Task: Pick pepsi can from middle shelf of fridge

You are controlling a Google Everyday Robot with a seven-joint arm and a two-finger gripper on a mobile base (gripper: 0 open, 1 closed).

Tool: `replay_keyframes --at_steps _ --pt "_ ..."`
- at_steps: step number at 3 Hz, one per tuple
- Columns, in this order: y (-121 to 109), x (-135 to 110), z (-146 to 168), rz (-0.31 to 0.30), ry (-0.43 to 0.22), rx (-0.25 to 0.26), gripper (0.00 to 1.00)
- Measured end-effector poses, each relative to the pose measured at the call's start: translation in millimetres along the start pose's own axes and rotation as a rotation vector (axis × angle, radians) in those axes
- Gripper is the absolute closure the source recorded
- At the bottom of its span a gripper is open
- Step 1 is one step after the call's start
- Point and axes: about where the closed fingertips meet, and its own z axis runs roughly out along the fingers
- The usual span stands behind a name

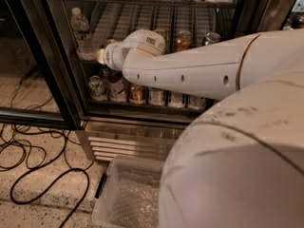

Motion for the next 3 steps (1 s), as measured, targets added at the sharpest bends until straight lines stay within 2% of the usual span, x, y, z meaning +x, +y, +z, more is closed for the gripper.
replay_keyframes --at_steps 1,2,3 --pt "11.5 13.1 -13.8 0.013 0.027 -0.004 1.00" --pt "20.4 46.5 -46.2 0.096 0.099 0.028 1.00" --pt "22.0 92.1 -80.3 0.187 0.200 0.096 1.00"
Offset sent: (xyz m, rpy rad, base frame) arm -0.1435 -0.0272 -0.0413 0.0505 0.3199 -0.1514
